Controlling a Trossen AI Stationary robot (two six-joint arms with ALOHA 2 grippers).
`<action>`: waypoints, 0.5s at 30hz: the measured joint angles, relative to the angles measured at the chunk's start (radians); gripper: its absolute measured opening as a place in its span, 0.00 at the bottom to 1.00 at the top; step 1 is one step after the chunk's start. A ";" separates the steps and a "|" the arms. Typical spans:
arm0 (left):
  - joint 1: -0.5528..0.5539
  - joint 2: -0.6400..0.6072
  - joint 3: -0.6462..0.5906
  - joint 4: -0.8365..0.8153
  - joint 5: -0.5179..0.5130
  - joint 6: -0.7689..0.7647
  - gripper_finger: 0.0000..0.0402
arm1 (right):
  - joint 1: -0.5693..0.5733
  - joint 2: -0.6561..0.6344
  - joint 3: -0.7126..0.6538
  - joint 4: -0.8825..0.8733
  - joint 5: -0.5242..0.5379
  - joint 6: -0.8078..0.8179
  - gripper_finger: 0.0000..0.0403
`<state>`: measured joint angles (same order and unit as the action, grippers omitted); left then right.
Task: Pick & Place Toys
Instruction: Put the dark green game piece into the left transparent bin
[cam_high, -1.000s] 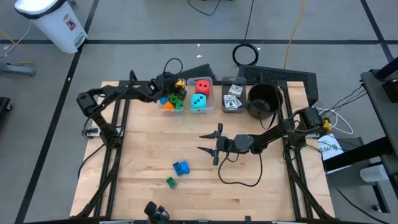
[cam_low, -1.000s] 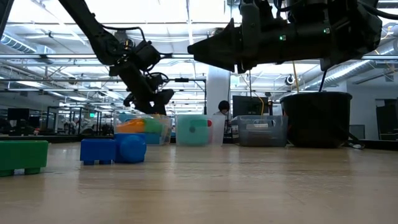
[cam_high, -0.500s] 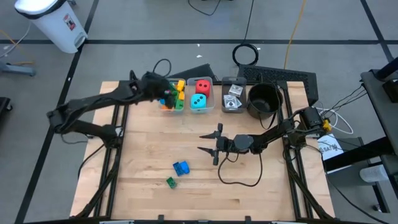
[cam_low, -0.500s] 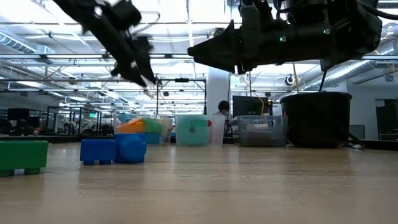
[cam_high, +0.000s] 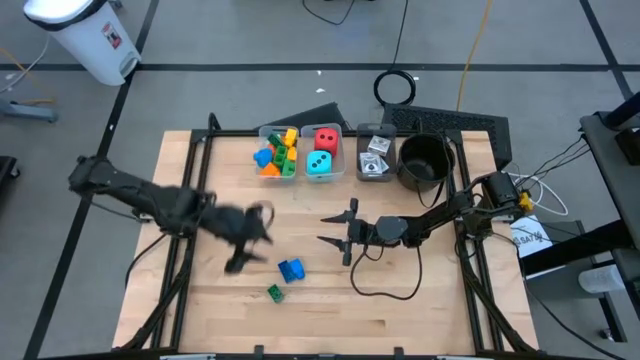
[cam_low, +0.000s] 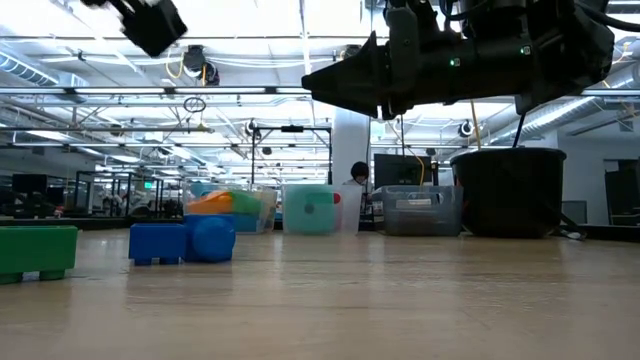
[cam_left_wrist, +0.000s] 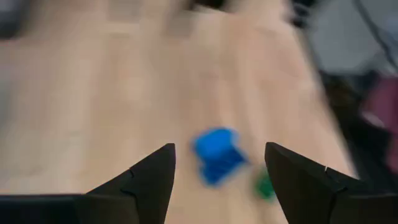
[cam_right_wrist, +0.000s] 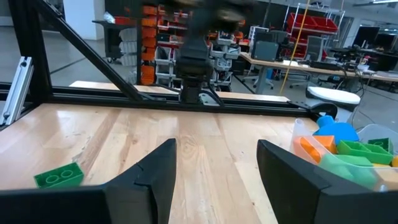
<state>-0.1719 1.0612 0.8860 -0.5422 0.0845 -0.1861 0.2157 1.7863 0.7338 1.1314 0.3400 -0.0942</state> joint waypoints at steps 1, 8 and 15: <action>-0.065 0.010 0.000 0.009 -0.006 0.000 0.62 | 0.000 0.000 0.000 0.000 0.000 0.004 0.48; -0.397 0.150 0.000 0.034 -0.128 0.148 0.61 | 0.002 0.000 0.000 0.000 -0.001 0.007 0.48; -0.492 0.333 -0.002 0.075 -0.209 0.215 0.61 | 0.002 0.000 0.000 0.001 -0.001 0.008 0.48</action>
<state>-0.6643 1.3941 0.8845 -0.4673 -0.1242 0.0284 0.2180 1.7863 0.7338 1.1322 0.3386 -0.0862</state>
